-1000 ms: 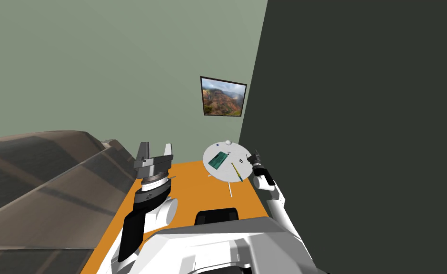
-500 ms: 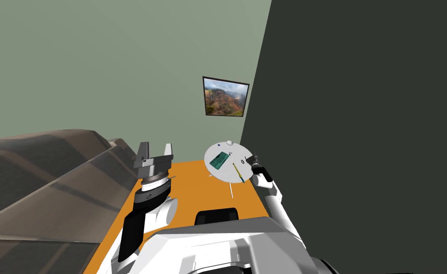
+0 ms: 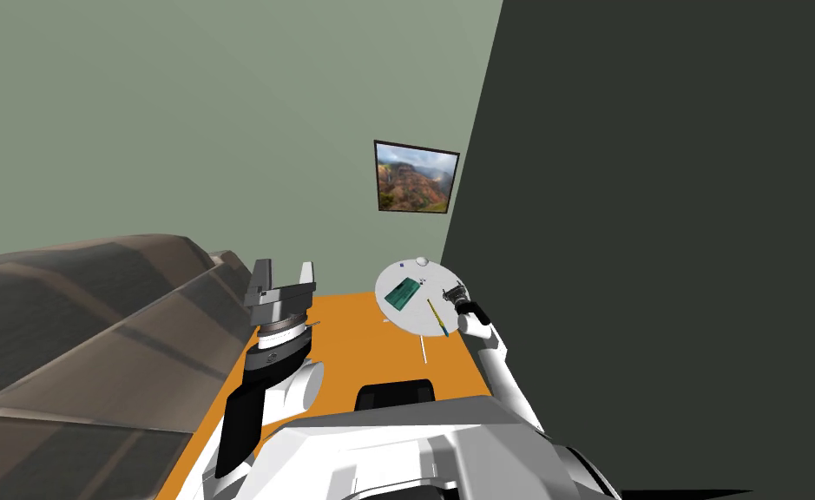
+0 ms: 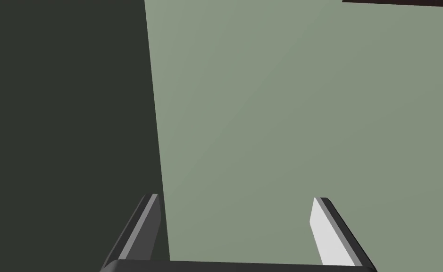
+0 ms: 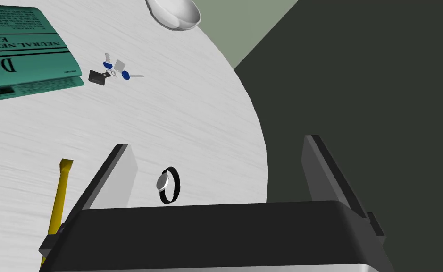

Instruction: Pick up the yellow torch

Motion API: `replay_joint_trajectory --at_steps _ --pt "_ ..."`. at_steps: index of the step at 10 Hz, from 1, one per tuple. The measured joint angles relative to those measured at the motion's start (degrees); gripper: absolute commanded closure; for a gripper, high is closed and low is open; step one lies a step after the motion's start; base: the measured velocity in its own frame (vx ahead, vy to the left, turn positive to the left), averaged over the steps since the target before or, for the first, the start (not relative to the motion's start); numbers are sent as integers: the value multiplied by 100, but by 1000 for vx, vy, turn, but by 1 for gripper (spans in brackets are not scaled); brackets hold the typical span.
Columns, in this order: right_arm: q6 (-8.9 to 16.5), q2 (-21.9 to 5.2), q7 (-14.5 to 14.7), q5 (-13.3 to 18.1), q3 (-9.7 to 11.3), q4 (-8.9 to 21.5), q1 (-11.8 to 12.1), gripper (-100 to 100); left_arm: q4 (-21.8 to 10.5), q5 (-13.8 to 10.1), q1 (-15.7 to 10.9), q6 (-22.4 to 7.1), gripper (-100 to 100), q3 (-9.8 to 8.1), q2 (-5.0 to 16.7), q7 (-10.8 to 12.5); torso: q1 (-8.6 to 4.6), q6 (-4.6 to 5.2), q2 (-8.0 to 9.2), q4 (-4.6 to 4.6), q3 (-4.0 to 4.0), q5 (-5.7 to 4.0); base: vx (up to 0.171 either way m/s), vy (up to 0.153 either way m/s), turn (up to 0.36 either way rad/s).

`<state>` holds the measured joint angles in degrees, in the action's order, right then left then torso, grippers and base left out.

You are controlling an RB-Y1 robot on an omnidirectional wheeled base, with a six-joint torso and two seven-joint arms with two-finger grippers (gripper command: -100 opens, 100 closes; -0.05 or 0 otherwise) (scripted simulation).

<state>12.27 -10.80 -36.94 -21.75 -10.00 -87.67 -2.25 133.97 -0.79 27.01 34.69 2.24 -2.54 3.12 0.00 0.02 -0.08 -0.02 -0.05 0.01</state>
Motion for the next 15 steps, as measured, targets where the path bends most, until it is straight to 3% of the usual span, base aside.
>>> replay_joint_trajectory --at_steps 3,5,6,9,11,13,15 --pt "436 32 -377 -122 -21 545 -227 -100 0 0 0 0 0 0 0 0 -2 1 -1 -1 -1 -1 21 -8 40" --pt "596 -69 -569 -291 17 954 -332 -100 0 0 0 0 0 0 0 0 -5 2 0 0 0 -1 20 -14 44" --pt "731 -23 -643 -275 -3 961 -321 -100 0 0 0 0 0 0 0 0 -4 3 3 0 1 -1 22 -18 55" --pt "1095 -71 -892 -446 16 1415 -467 -100 0 0 0 0 0 0 0 0 -7 2 2 0 1 -2 18 -18 37" --pt "1409 12 -1074 -388 -37 1498 -495 -100 0 0 0 0 0 0 0 0 -8 3 3 0 2 -2 17 -27 45" --pt "1575 -35 -1206 -489 -25 1945 -704 -100 0 0 0 0 0 0 0 0 -10 3 -1 0 0 -2 32 -36 56" --pt "1847 -56 -1370 -610 -7 2165 -686 -100 0 0 1 0 0 -1 0 0 -13 4 0 -1 0 -3 21 -35 30"
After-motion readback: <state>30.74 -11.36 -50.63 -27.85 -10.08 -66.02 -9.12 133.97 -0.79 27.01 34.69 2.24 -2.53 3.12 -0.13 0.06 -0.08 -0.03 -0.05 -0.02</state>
